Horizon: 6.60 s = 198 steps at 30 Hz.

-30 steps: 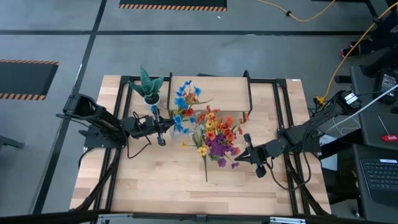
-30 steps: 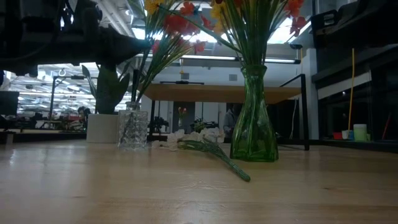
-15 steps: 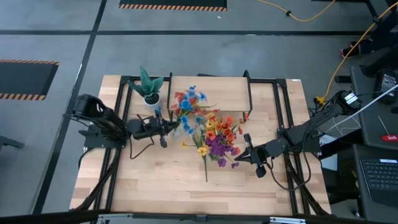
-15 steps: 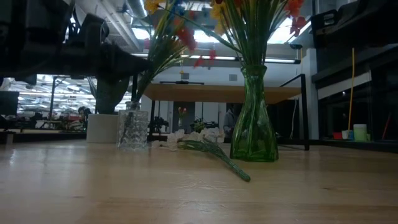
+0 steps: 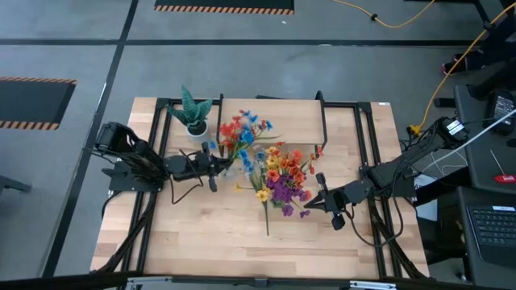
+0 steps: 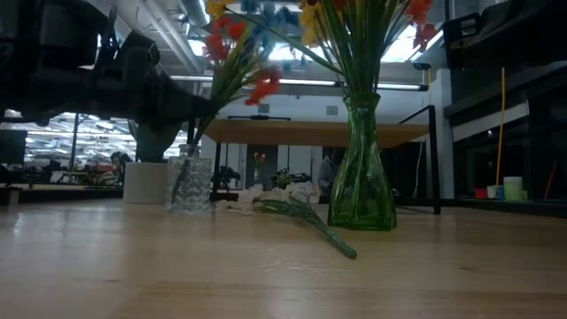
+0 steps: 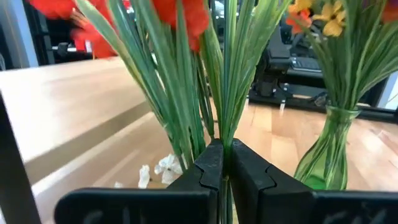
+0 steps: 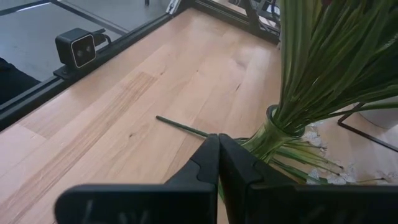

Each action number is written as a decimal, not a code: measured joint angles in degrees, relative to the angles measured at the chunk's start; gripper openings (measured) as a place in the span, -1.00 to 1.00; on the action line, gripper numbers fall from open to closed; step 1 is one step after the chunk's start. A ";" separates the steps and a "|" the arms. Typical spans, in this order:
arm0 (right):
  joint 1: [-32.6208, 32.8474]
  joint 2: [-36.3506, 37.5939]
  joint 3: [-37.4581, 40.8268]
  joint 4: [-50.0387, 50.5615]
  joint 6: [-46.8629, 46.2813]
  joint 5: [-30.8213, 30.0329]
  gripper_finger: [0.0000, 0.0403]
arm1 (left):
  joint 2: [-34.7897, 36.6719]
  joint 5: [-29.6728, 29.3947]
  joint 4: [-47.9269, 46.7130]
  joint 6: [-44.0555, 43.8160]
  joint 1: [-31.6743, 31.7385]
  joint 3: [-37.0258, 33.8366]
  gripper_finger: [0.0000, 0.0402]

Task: Pick and place flowers into a vace then onto a shelf
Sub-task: Put the blue flowers into the transparent vase, then put the white flowers into the transparent vase

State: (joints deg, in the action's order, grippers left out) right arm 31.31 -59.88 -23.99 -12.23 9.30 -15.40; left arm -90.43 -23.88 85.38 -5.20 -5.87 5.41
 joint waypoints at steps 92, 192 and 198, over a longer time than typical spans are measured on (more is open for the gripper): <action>0.04 0.00 0.00 0.49 -3.01 1.99 -0.95 | -11.35 -22.24 -121.96 -54.96 -36.07 68.17 -0.43; 0.07 0.02 0.00 1.31 -3.26 1.99 -0.95 | -32.73 5.82 -128.91 -69.42 -21.19 77.85 -0.51; 0.06 0.02 0.00 1.31 -3.26 2.00 -0.95 | -32.62 7.67 -131.34 -70.99 -23.20 77.85 -0.80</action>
State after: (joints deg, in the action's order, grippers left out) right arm 31.37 -59.86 -23.99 -10.92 6.04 -13.40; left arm -123.04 -16.21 -45.96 -76.19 -29.07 83.26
